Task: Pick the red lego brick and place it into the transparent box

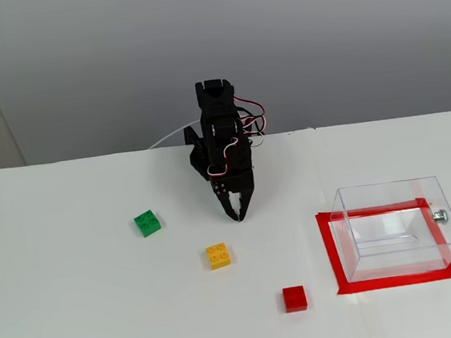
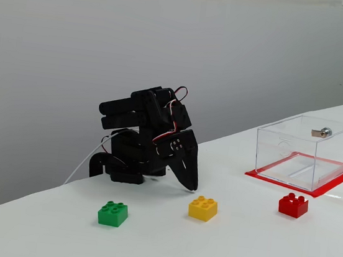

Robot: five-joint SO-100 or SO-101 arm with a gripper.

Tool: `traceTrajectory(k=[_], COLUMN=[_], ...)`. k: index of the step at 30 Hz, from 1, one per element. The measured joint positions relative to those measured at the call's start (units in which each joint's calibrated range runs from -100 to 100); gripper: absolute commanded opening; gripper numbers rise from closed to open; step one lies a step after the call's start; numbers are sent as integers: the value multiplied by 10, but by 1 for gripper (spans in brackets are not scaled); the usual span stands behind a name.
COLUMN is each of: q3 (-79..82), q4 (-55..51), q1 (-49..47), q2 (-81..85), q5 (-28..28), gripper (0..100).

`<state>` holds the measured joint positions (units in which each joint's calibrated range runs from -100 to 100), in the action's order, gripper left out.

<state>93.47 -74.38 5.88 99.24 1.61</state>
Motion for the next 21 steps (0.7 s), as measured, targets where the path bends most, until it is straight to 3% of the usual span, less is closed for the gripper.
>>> traceTrajectory(k=[16, 21], q3=[-3, -49], q4=[24, 78], q1=[-19, -20], q2=[-1, -73], q5=[-1, -3], gripper=[2, 2])
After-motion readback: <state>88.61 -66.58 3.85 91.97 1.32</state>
